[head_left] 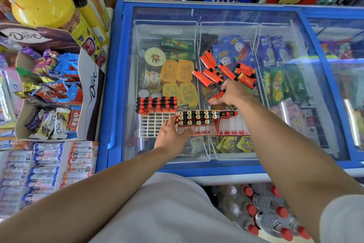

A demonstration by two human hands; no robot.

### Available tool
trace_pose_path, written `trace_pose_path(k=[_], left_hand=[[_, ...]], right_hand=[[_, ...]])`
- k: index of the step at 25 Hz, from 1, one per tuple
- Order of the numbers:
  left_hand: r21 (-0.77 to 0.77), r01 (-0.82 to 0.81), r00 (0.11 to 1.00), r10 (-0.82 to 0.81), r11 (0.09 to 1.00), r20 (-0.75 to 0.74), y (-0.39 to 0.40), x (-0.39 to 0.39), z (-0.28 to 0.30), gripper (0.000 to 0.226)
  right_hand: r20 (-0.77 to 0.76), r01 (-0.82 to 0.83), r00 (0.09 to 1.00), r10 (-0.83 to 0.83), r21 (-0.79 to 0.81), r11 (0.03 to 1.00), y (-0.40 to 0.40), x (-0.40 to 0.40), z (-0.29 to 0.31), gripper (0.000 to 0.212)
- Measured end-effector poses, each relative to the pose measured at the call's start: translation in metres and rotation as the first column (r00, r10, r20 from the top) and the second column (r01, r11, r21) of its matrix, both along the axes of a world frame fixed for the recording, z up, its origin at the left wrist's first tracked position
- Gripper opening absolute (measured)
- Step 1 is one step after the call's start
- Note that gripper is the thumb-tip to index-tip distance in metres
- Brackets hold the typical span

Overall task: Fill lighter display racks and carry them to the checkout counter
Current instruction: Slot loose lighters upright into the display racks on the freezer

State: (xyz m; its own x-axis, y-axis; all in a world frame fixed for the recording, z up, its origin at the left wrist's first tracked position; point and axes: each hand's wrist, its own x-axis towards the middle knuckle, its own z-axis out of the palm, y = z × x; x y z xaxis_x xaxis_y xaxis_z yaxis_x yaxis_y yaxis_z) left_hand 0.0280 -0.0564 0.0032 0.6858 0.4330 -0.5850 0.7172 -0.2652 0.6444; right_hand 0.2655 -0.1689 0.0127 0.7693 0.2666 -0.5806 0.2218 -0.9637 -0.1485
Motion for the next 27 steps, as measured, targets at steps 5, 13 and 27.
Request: trace_pose_path(k=[5, 13, 27], left_hand=[[-0.009, -0.043, 0.997, 0.044, 0.999, 0.059, 0.002, -0.002, 0.006, 0.077], [0.032, -0.035, 0.991, 0.031, 0.999, 0.132, 0.006, -0.013, 0.002, 0.078], [0.492, 0.214, 0.954, -0.289, 0.844, 0.082, 0.054, -0.064, -0.027, 0.065]], right_hand=[[-0.007, 0.21, 0.978, -0.21, 0.043, 0.977, 0.002, -0.004, -0.006, 0.087], [0.02, 0.122, 0.99, -0.141, 0.399, 0.909, 0.012, -0.024, 0.001, 0.029], [0.144, -0.282, 0.957, 0.25, 0.649, 0.707, 0.044, -0.133, 0.06, 0.015]])
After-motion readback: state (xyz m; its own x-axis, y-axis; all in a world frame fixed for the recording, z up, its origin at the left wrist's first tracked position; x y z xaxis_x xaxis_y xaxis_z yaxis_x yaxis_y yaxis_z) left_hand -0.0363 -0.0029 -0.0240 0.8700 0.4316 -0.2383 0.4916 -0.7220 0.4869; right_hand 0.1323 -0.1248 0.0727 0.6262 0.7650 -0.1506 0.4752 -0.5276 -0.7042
